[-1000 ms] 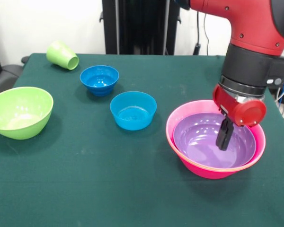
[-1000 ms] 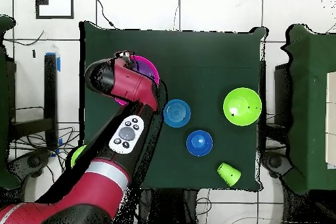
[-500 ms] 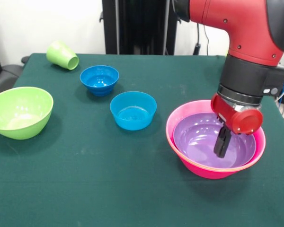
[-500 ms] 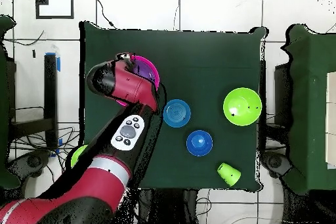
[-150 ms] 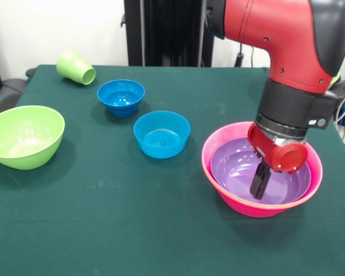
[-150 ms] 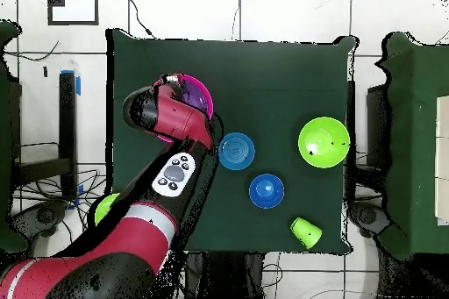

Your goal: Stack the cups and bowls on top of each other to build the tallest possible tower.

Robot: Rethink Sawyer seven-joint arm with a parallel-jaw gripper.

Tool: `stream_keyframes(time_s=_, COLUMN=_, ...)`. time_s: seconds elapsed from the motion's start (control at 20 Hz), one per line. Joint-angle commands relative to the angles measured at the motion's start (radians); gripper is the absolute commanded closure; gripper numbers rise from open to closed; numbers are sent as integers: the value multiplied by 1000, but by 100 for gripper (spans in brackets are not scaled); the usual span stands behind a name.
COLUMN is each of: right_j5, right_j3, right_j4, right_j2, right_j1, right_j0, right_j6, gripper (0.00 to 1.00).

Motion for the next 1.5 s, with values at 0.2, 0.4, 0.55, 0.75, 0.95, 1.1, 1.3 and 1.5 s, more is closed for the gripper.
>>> stream_keyframes(time_s=0.2, right_j5=-33, right_j3=44, right_j4=53, right_j2=106, right_j1=83, right_j0=4, right_j6=193, gripper=100)
stream_keyframes(time_s=0.4, right_j5=-35, right_j3=24, right_j4=69, right_j2=91, right_j1=110, right_j0=12, right_j6=200, gripper=100)
stream_keyframes(time_s=0.55, right_j5=-39, right_j3=13, right_j4=84, right_j2=84, right_j1=126, right_j0=17, right_j6=200, gripper=100)
stream_keyframes(time_s=0.75, right_j5=-42, right_j3=7, right_j4=98, right_j2=79, right_j1=137, right_j0=21, right_j6=199, gripper=100)
stream_keyframes(time_s=0.95, right_j5=-61, right_j3=7, right_j4=105, right_j2=99, right_j1=143, right_j0=9, right_j6=186, gripper=100)
stream_keyframes(time_s=1.1, right_j5=-72, right_j3=8, right_j4=109, right_j2=108, right_j1=147, right_j0=2, right_j6=177, gripper=100)
stream_keyframes(time_s=1.3, right_j5=-84, right_j3=7, right_j4=113, right_j2=103, right_j1=159, right_j0=1, right_j6=174, gripper=100)
stream_keyframes(time_s=1.5, right_j5=-65, right_j3=-26, right_j4=135, right_j2=60, right_j1=200, right_j0=28, right_j6=195, gripper=100)
